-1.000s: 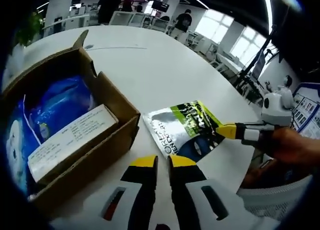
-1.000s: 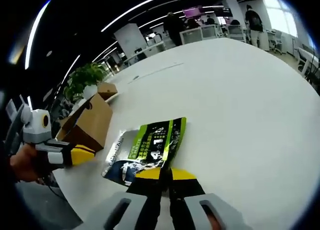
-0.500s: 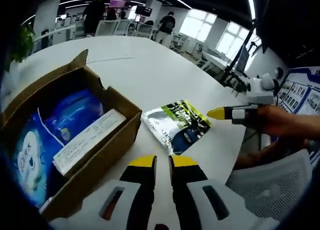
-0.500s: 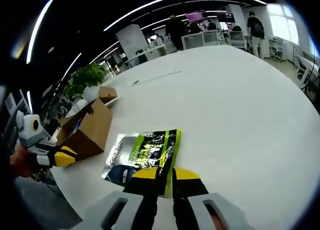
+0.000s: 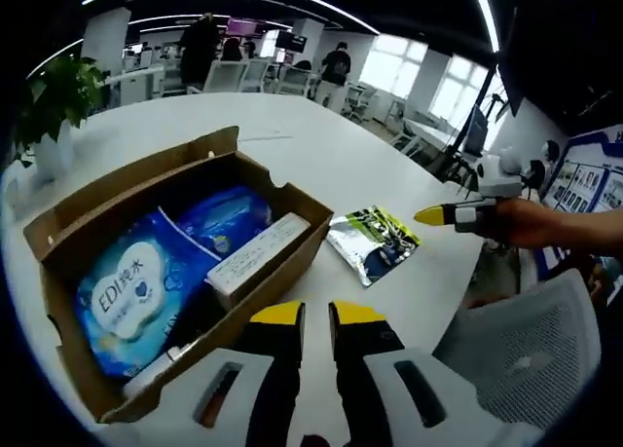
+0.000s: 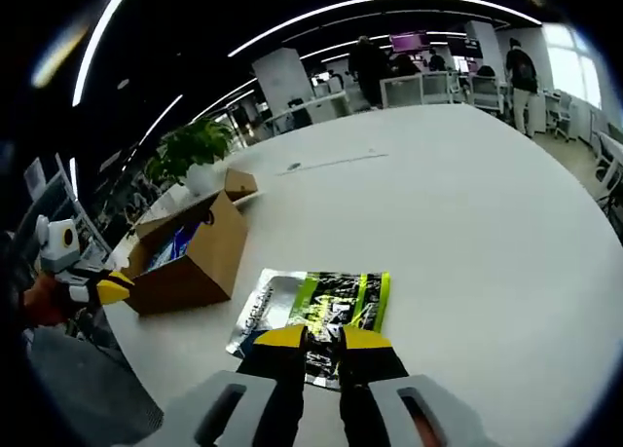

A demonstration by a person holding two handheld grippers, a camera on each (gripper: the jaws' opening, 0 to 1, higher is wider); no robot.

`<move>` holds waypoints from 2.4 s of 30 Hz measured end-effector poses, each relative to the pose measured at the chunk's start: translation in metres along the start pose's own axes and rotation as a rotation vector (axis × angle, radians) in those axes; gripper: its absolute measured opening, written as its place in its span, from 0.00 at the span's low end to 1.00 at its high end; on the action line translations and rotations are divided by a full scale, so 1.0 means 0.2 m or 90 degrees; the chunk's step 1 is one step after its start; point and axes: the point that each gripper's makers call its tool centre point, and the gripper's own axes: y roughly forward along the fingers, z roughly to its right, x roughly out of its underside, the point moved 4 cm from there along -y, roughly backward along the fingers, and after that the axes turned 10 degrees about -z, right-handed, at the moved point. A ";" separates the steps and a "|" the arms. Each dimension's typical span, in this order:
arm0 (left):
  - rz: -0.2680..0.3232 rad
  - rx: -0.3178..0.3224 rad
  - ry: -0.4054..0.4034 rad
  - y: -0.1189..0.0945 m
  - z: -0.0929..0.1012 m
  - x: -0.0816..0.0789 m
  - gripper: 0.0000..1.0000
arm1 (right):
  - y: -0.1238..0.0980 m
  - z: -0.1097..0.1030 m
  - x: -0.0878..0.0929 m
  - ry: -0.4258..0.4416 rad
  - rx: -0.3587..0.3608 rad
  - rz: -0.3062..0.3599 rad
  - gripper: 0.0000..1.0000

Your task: Operate the shoe box by opening the lid, removing the specified soft item, and placing it in the target area until the item is outside and the box remains undamaged.

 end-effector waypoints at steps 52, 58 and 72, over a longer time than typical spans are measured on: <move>0.129 -0.104 -0.209 -0.34 -0.47 0.10 0.09 | 0.62 -1.05 -0.52 -0.192 -0.159 -0.032 0.16; 0.133 -0.103 -0.217 -0.33 -0.49 0.10 0.09 | 0.75 -1.16 -0.51 -0.206 -0.180 -0.058 0.17; 0.130 -0.105 -0.227 -0.31 -0.52 0.13 0.09 | 0.94 -1.22 -0.44 -0.252 -0.167 -0.118 0.06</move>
